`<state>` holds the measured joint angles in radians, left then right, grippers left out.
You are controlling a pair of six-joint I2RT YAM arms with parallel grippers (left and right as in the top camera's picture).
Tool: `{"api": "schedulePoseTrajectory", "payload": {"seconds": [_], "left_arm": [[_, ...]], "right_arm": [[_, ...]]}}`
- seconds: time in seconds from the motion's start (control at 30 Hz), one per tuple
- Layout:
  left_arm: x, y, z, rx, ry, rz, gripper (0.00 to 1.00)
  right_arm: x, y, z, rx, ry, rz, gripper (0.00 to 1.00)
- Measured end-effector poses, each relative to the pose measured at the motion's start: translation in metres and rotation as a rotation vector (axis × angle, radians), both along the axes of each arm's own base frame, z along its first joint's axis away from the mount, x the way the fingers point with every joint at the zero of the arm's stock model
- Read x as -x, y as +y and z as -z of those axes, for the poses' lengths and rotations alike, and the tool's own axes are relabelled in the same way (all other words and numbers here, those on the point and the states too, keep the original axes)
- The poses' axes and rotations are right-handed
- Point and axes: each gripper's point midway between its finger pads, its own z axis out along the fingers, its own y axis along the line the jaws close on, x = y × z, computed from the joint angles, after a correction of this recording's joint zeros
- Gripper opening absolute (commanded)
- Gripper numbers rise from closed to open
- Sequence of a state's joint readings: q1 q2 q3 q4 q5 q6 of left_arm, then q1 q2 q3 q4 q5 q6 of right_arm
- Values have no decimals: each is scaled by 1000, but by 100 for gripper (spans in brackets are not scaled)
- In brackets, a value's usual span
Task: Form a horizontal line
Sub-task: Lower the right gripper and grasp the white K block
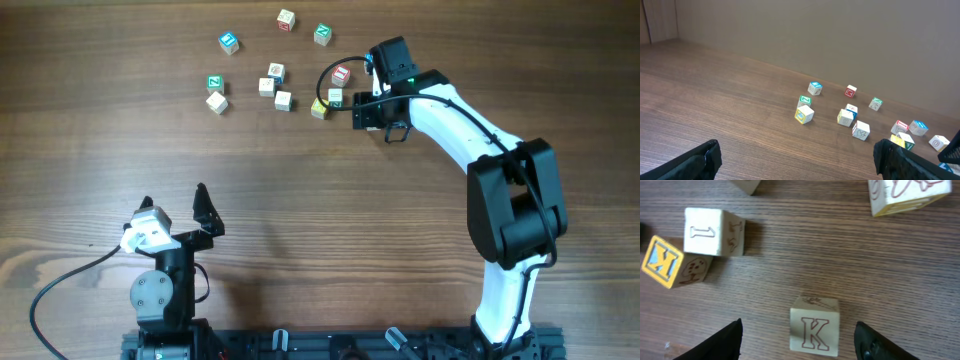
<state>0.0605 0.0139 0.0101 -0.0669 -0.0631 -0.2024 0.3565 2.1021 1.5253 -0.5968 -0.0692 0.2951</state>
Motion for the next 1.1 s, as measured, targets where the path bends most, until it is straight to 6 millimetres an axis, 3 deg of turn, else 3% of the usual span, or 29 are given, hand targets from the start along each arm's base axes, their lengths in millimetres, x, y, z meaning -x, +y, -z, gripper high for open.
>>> {"api": "schedulePoseTrajectory", "payload": {"seconds": [0.27,0.4,0.53,0.8,0.97,1.1], "left_arm": [[0,0,0,0,0,0,100],[0,0,0,0,0,0,100],[0,0,0,0,0,0,100],[0,0,0,0,0,0,100],[0,0,0,0,0,0,100],[0,0,0,0,0,0,100]], "right_arm": [[-1,-4,3,19,-1,24,66],[-1,-5,14,25,17,27,47],[-1,-5,14,24,17,30,45],[-1,-5,14,24,17,30,31],[0,-5,15,27,19,31,31],[16,-11,13,50,77,31,29]]}}
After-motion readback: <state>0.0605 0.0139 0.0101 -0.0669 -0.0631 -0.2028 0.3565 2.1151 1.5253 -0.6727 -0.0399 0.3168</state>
